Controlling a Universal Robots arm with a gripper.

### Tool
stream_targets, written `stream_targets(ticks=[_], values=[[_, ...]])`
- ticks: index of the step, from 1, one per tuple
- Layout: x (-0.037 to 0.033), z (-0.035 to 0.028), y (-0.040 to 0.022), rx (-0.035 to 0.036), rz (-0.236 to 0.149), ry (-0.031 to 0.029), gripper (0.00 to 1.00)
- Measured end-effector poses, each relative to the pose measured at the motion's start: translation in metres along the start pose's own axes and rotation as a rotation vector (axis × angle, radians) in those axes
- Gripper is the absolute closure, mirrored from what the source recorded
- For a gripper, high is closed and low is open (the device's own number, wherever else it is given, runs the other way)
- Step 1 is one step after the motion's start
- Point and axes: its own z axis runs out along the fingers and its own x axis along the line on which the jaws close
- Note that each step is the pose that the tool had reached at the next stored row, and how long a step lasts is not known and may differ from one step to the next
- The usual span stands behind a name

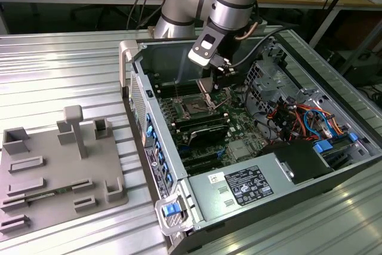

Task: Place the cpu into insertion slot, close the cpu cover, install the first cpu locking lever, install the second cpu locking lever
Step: 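Place the cpu into insertion slot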

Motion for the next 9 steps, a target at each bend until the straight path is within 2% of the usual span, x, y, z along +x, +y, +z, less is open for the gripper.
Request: stream_targets(ticks=[5,9], values=[[0.0001,0.0071,-0.0015,-0.0001,0.007,-0.0009,0.46],[0.0003,0.0136,-0.0081,0.0016,0.014,-0.0013,0.46]])
